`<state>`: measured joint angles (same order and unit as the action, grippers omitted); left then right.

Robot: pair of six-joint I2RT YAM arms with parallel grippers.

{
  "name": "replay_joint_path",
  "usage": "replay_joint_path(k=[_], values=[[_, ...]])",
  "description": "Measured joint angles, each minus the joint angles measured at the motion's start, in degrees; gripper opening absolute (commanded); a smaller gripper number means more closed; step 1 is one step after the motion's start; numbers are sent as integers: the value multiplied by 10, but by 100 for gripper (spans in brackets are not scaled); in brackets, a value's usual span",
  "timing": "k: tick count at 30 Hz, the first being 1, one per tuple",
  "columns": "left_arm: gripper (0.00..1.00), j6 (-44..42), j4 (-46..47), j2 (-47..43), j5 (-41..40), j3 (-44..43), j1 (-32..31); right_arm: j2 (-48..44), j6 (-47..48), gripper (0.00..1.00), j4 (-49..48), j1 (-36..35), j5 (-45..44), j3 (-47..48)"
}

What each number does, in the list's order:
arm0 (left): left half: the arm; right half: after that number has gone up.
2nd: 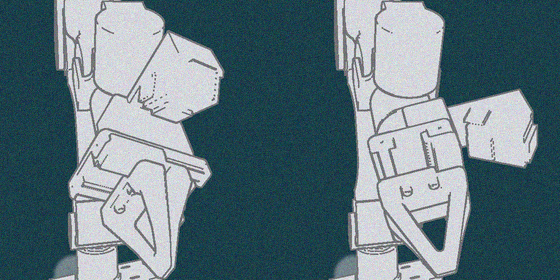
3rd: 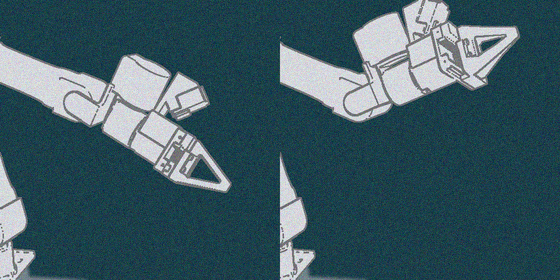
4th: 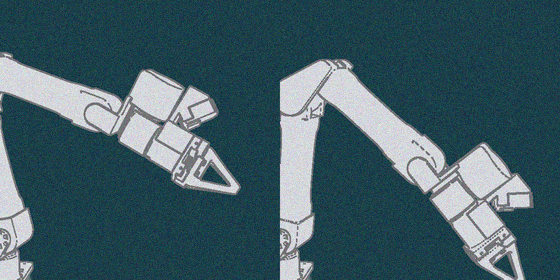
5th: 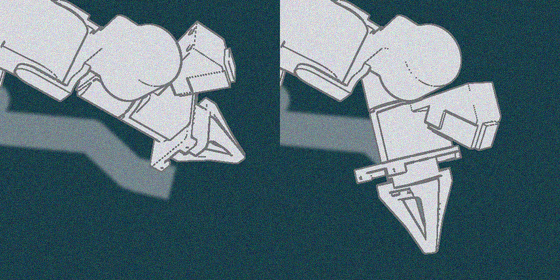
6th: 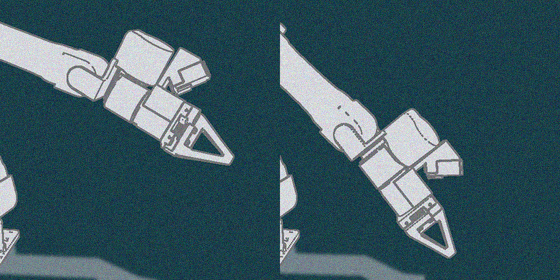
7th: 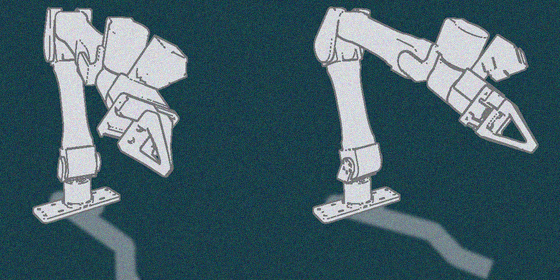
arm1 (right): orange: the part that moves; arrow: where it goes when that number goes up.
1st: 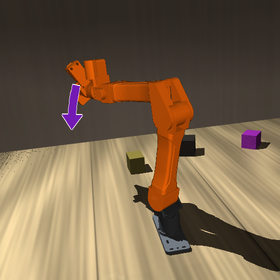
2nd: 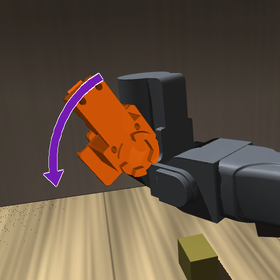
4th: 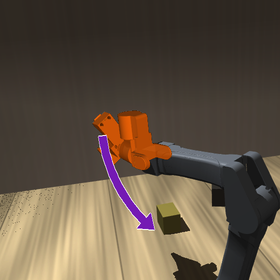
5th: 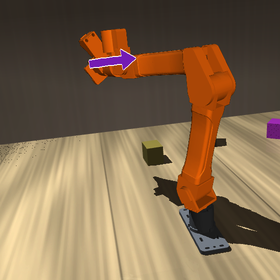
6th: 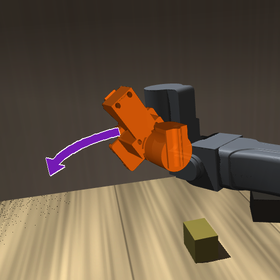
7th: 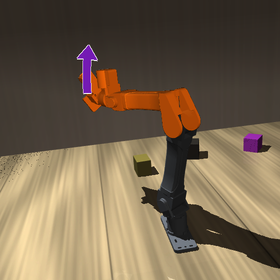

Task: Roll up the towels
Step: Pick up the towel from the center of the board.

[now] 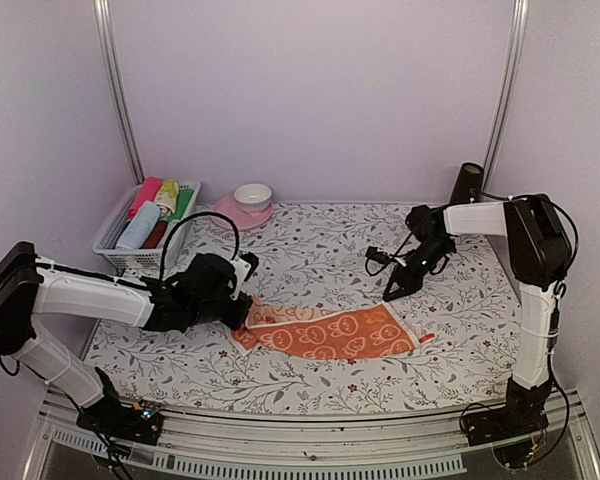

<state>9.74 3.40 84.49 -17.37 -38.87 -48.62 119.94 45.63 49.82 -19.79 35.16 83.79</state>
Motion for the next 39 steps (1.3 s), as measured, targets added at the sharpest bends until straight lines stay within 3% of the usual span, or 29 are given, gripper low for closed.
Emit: replay_joint_path(k=[5,18,28,39], values=[[0,0,2,3,1,0,0,0,3,30,2,6,4,-3],[0,0,3,19,3,-8,0,3,-26,37,-8,6,5,-3],[0,0,4,21,3,-11,0,22,-26,27,-3,6,12,-3],[0,0,5,29,4,-11,0,37,-19,3,15,6,31,3]])
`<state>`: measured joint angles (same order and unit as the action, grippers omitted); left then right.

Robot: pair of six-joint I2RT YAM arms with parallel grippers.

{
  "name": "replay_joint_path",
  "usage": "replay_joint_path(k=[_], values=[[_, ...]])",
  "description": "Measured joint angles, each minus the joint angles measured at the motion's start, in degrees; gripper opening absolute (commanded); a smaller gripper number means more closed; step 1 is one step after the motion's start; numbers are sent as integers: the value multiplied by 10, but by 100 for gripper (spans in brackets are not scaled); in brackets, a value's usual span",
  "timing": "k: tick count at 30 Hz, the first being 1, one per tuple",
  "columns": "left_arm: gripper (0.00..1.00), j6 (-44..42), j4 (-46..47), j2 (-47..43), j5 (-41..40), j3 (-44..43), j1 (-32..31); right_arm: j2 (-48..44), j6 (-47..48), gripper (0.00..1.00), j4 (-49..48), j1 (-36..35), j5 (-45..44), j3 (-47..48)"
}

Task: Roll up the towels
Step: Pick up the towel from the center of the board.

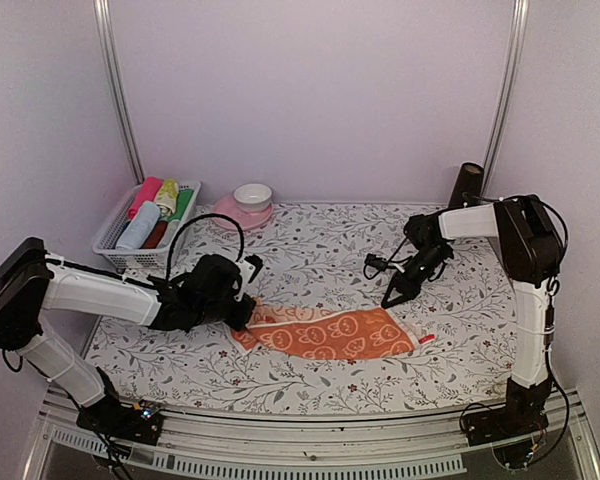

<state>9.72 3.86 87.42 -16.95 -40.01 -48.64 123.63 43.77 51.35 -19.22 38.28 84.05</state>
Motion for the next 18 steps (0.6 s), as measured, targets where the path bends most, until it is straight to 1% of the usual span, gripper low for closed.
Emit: replay_joint_path(k=[7,10,12,15,18], values=[[0,-1,-2,0,0,-2,0,-1,5,2,6,1,0,0],[0,-7,-16,-2,-1,-16,0,-36,2,3,-5,5,-12,-6],[0,-14,-32,-10,-5,-33,0,-94,-1,2,-22,12,-22,-19],[0,-28,-56,-41,-15,-56,0,-218,-3,3,-57,33,-36,-44],[0,-41,-78,-95,-20,-72,0,-355,-3,2,-101,67,-42,-66]])
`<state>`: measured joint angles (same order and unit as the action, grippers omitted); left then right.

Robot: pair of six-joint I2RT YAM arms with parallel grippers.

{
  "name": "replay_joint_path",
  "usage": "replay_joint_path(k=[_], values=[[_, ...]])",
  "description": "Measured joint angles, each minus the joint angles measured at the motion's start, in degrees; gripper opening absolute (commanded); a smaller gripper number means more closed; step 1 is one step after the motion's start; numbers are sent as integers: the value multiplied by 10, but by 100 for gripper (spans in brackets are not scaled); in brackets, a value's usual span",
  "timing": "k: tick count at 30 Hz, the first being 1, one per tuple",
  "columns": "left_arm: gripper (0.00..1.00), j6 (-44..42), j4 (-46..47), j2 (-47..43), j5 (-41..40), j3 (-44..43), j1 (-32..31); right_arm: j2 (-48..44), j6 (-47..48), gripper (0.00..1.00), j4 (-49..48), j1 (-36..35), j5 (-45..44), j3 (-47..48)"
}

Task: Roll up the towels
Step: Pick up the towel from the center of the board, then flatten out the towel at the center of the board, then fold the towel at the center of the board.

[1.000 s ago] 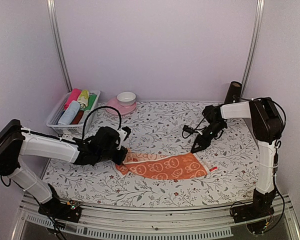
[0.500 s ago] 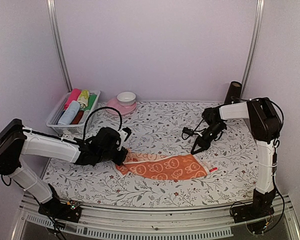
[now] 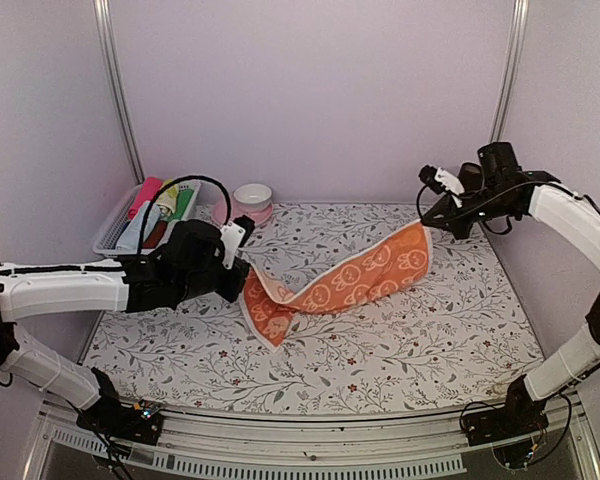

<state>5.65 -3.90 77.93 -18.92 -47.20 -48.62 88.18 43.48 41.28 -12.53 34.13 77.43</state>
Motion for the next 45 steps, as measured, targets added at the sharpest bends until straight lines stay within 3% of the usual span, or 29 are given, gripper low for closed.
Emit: replay_joint_path(k=[8,14,19,22,28,31,36,40,45], values=[[0,-28,-28,-190,14,2,-8,-251,16,3,-63,52,-14,-88],[0,-41,-33,-328,43,55,-54,-432,33,3,-57,55,-7,-158],[0,-33,-29,-374,19,70,-71,-488,14,2,-82,55,-3,-151],[0,-23,-29,-316,-4,55,-53,-443,-2,2,-113,55,-22,-170],[0,-25,-9,-9,65,-23,59,-191,-5,2,-169,56,-75,-201],[0,-37,-23,156,82,-101,99,-48,-2,2,-190,58,-105,-188],[0,-68,-41,379,75,-274,139,170,3,2,-217,64,-153,-84],[0,-94,-48,467,43,-361,154,263,4,2,-238,70,-174,-9],[0,-132,-43,489,15,-403,164,283,2,2,-251,72,-180,28]])
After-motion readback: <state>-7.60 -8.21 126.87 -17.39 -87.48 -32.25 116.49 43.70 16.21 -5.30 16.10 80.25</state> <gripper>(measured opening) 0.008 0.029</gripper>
